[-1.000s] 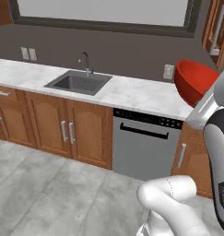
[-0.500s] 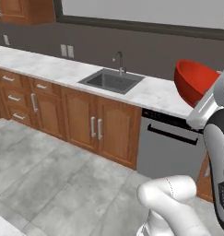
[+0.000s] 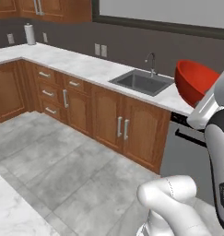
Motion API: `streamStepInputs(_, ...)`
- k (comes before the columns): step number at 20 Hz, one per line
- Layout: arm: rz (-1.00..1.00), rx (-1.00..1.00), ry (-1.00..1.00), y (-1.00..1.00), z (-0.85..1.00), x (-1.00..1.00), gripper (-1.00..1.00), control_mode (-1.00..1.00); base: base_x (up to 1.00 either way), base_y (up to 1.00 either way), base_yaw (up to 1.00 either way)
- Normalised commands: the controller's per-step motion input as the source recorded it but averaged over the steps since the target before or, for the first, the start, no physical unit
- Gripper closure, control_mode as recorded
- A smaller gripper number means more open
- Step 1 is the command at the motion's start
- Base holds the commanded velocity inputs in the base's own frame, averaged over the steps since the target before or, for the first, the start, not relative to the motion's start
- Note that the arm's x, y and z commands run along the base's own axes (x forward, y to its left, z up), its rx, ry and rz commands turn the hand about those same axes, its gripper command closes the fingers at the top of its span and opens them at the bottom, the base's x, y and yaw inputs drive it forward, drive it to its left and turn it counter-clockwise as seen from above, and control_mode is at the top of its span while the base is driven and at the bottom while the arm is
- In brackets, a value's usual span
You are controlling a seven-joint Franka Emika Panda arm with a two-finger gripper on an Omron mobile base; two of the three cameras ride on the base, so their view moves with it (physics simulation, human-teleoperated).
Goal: Move the bowls from the cabinet to the plates on the dining table.
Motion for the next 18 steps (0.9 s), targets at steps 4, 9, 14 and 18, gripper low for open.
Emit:
streamStepInputs(4,0.0,0.0,0.0,0.0,0.0,0.0,1.0,1.0,0.61,0.09,0.29)
streamStepInputs(9,0.0,0.0,0.0,0.0,0.0,0.0,1.0,1.0,0.64,0.03,0.31)
streamStepInputs(14,0.0,0.0,0.0,0.0,0.0,0.0,1.0,1.0,0.64,-0.01,0.36)
streamStepInputs(18,0.0,0.0,0.0,0.0,0.0,0.0,1.0,1.0,0.66,-0.06,0.38)
